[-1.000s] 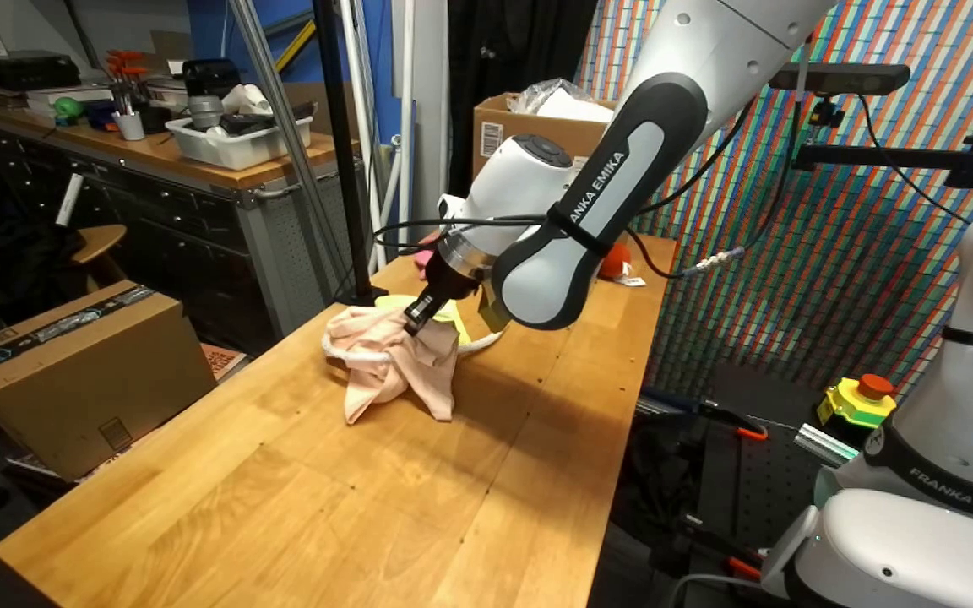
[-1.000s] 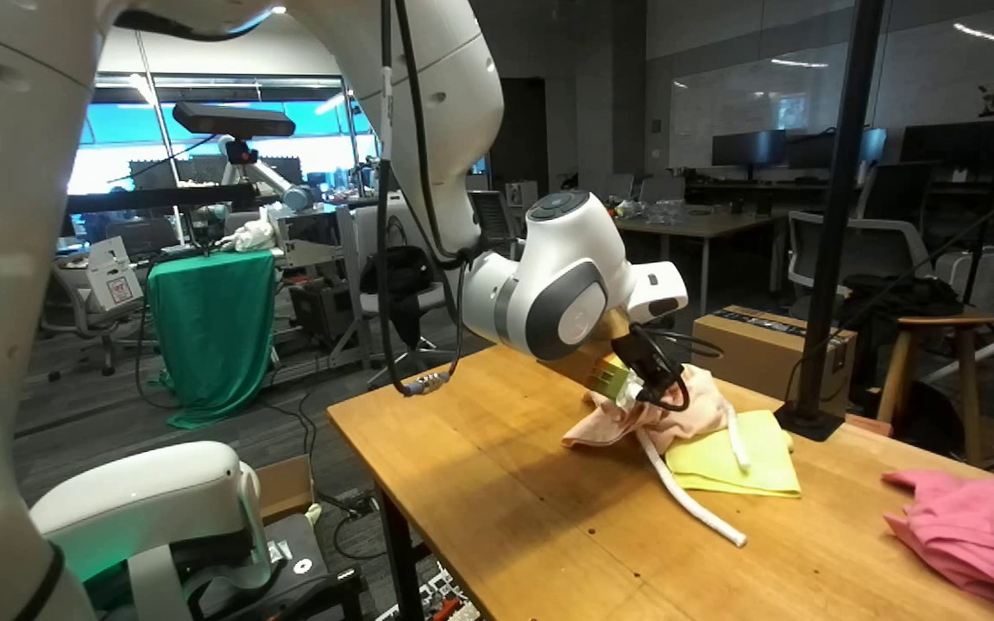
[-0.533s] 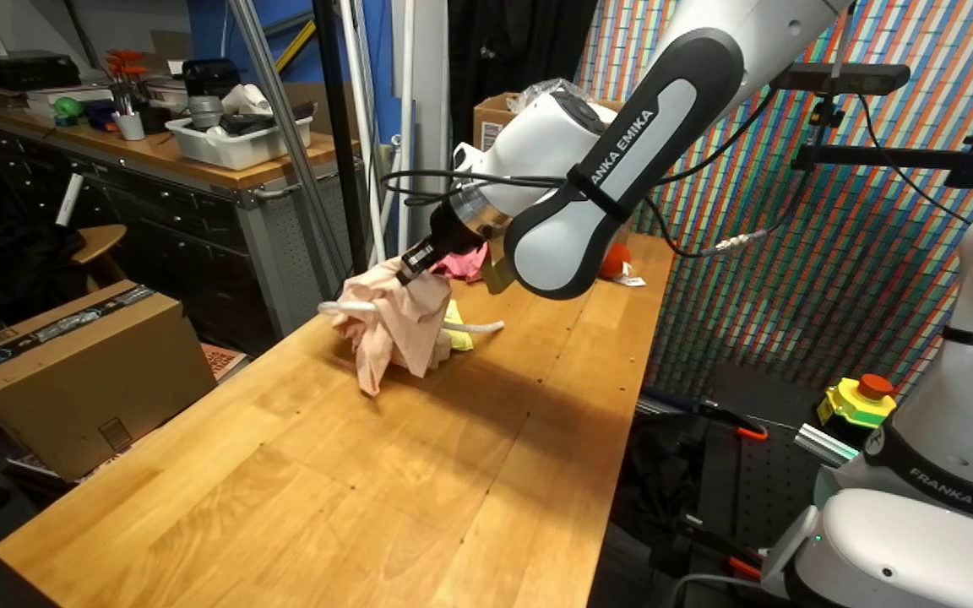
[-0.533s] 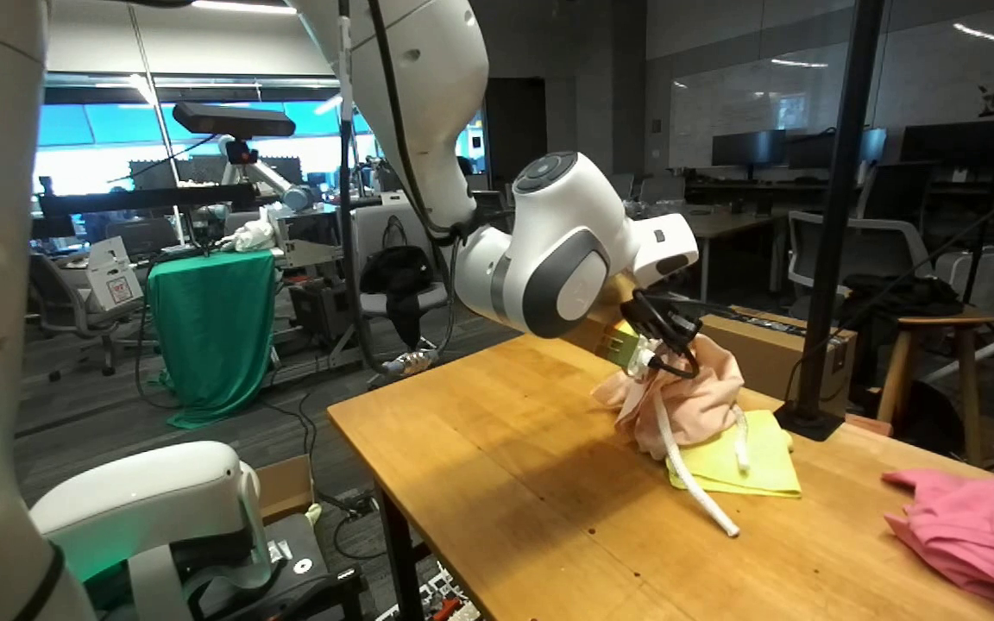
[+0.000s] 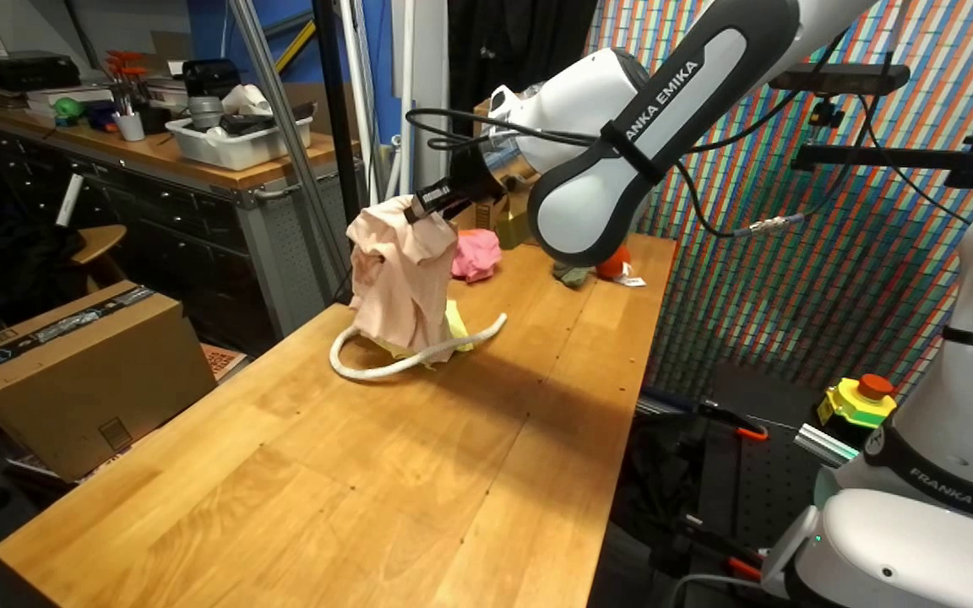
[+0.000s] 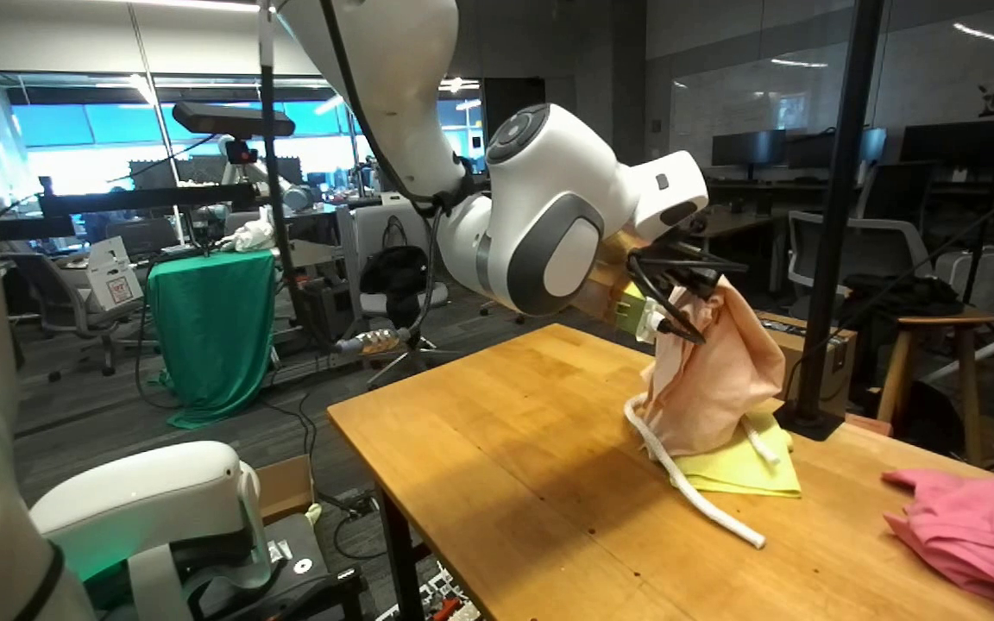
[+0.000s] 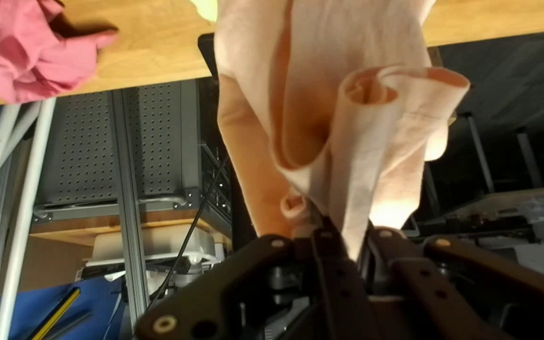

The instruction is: Spread the cloths and the objects across the table

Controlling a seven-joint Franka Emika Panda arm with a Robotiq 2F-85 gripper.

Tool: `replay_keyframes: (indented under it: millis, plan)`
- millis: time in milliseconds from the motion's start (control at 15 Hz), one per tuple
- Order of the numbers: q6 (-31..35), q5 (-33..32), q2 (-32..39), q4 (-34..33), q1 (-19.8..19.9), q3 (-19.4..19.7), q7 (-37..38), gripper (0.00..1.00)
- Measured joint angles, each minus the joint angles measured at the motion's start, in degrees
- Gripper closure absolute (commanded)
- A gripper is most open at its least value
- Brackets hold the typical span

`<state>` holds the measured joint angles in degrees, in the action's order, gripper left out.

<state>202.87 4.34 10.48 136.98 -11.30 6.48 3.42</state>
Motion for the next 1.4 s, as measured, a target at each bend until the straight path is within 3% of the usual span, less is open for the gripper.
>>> replay_keyframes:
  millis: [667, 933, 1067, 1400]
  plan:
    - [10.6, 3.3, -6.4, 4.0, -0.2, -0.3, 0.0, 0.95]
    - [12.1, 3.1, -8.5, 5.6, 2.1, -3.8, 0.2, 0.96]
    - [10.2, -1.8, -9.8, 6.8, 2.2, -4.3, 4.0, 0.96]
    - [3.7, -27.3, -12.0, 10.4, 0.7, -5.1, 26.1, 0.95]
